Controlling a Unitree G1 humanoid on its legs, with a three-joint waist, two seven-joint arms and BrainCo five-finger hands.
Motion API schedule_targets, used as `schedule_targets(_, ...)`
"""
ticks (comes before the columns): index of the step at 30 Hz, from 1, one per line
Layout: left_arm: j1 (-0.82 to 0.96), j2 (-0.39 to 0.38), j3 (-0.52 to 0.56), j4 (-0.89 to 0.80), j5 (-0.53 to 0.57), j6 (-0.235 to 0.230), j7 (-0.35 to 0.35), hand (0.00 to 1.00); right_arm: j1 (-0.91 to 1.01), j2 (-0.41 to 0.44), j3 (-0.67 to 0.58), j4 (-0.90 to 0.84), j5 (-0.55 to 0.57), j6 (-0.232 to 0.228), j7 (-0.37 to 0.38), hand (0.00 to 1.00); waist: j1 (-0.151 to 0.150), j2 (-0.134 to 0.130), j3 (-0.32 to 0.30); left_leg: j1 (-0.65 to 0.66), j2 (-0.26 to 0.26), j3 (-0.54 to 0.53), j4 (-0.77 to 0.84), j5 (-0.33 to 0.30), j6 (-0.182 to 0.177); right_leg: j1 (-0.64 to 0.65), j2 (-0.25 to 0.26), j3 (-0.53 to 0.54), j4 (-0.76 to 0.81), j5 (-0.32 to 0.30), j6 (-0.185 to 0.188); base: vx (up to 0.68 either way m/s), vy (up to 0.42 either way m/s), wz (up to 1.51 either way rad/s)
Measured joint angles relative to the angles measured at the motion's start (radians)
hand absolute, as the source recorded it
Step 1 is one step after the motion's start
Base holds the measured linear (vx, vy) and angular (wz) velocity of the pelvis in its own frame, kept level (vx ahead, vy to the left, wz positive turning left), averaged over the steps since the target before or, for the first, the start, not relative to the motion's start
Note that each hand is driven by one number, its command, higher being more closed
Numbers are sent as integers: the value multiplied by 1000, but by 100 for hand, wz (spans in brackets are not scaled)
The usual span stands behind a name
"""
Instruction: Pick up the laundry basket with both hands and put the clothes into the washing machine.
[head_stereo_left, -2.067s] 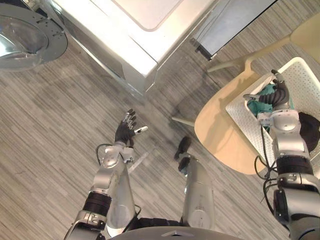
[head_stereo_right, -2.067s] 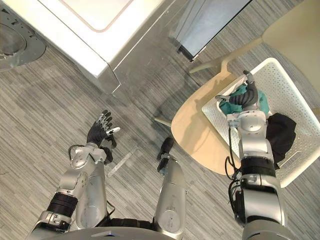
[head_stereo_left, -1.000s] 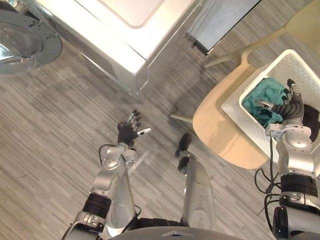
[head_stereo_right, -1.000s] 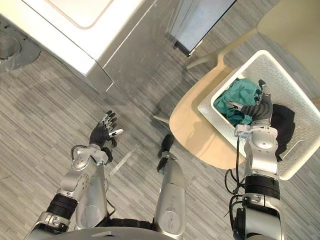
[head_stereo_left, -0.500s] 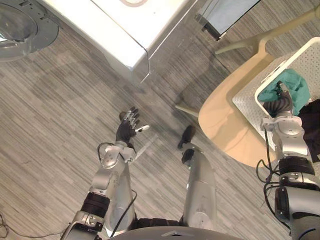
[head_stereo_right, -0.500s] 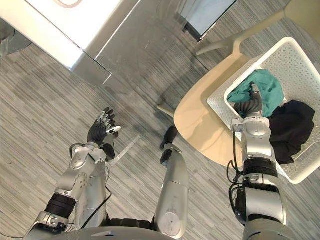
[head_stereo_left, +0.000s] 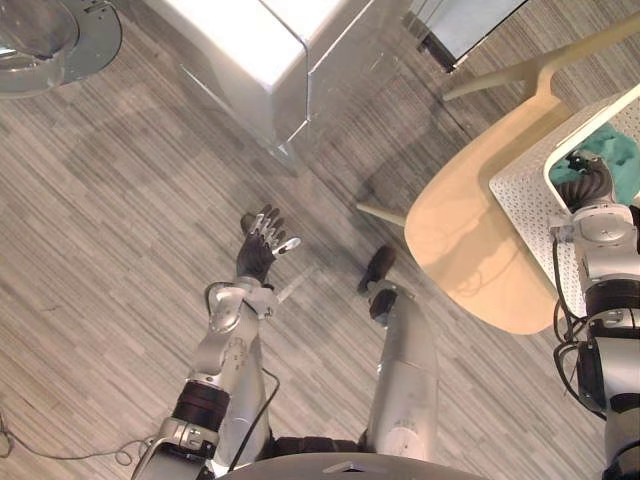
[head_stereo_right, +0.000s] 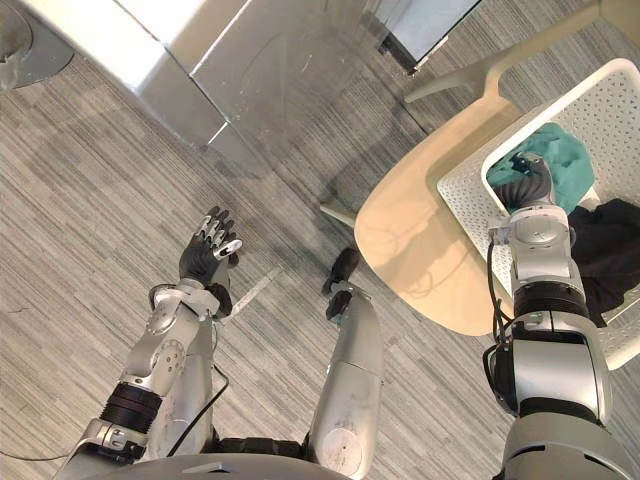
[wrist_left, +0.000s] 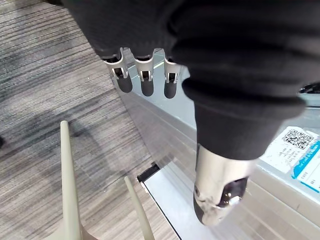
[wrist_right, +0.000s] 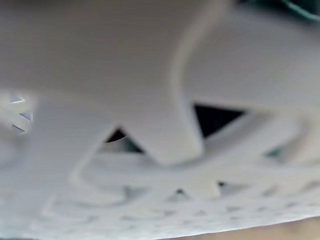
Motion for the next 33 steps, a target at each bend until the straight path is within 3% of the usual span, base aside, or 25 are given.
schedule_targets(6, 0, -14, 40, 0, -15, 0, 10, 0, 66, 69, -88, -125, 54, 21, -49, 100, 9, 4, -2, 2, 22, -10, 55, -1, 2, 32, 16, -7, -5, 1, 0, -19, -29, -3)
schedule_targets(9, 1, -12, 37, -2, -18, -8, 17, 0, 133, 145, -124, -215, 85, 25, -79, 100, 18, 11, -6, 14, 50, -17, 121, -33, 17, 82, 33, -12, -16, 8, -4, 3, -39, -10)
schedule_targets(14, 7, -8, 35, -3, -30, -9, 15, 0, 161, 179, -161, -337, 125, 27, -98, 100, 33, 19, -10, 67, 74, -10, 171, -83, 15, 152, 51, -1, -39, 10, 1, -6, -33, -13)
schedule_targets(24, 51, 42, -69, -71, -26, -12, -14, 0, 218, 181, -261, -522, 169, 18, -136, 100, 29, 24, -23, 247, 92, 10, 195, -149, 10, 374, 77, -1, -157, 41, 24, 5, -11, -9)
schedule_targets(33, 44, 82, -142, -83, -13, -22, -36, 0, 196, 178, -225, -538, 200, -8, -115, 100, 37, 25, -67, 276, 99, 38, 170, -155, 9, 423, 103, 6, -278, 110, 31, 37, -8, -10)
